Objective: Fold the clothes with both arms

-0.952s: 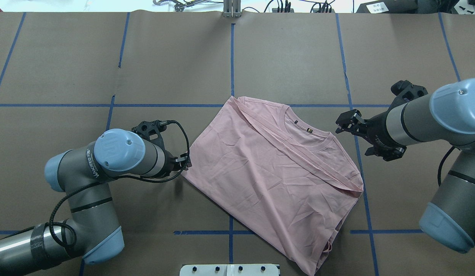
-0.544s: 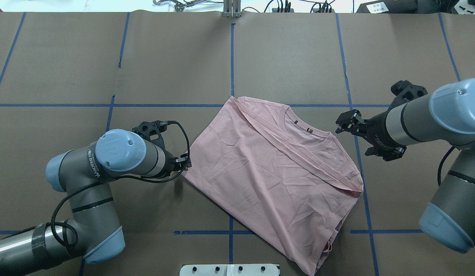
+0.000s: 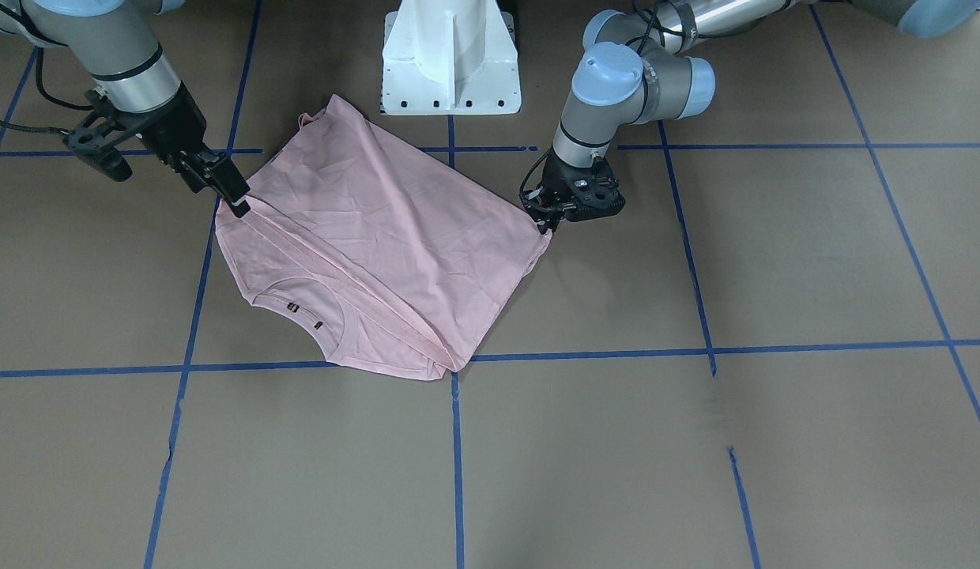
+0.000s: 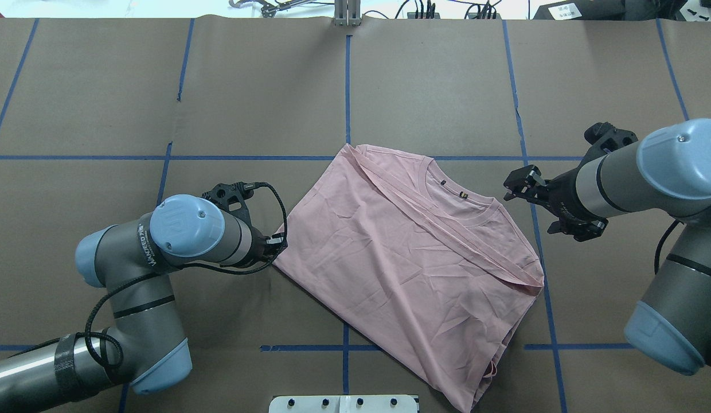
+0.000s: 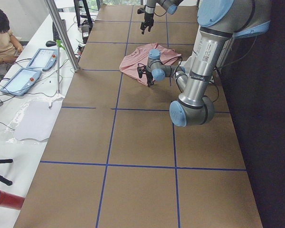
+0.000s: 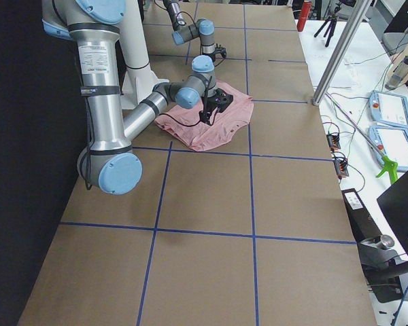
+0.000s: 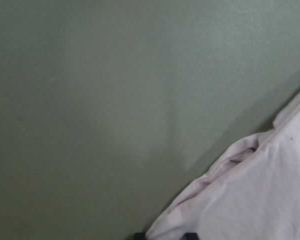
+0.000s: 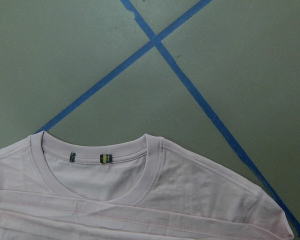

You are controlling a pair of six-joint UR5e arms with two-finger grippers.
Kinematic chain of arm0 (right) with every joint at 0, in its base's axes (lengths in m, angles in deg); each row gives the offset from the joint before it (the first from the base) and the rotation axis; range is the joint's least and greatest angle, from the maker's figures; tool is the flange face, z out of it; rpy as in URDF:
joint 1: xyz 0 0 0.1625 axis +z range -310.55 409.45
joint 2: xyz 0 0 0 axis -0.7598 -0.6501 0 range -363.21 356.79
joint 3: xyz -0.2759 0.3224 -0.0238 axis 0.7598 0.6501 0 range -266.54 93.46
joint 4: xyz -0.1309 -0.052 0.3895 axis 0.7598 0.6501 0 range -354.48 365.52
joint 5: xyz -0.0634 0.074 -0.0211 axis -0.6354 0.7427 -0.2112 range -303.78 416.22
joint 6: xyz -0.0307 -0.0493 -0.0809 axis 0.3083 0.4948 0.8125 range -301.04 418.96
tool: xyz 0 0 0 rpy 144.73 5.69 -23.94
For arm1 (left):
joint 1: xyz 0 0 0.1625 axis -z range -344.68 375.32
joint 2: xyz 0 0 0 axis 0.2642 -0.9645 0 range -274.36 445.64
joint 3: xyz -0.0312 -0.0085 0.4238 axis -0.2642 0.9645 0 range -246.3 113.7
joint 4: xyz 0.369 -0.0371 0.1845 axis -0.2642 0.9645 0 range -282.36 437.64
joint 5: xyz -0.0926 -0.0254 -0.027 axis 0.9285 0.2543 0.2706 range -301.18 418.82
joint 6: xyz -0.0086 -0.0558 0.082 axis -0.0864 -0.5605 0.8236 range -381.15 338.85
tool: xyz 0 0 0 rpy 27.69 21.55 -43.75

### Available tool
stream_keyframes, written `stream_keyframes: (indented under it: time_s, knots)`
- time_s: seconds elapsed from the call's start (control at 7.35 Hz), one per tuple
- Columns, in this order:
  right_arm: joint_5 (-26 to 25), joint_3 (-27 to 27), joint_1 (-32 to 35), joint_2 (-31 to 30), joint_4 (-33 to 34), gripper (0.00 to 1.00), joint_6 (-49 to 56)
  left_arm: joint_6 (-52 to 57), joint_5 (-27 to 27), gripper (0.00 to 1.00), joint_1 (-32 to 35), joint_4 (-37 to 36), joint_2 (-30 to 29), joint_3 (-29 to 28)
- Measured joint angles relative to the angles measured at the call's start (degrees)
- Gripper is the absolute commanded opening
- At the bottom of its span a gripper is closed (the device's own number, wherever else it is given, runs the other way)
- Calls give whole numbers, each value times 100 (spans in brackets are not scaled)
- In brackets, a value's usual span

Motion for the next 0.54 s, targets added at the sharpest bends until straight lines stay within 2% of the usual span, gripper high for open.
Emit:
stream_keyframes:
  time_s: [0.54]
  knots:
    - [-334,19,2,27,-2,100,-18,319,-171,0,306,-18,-17,65]
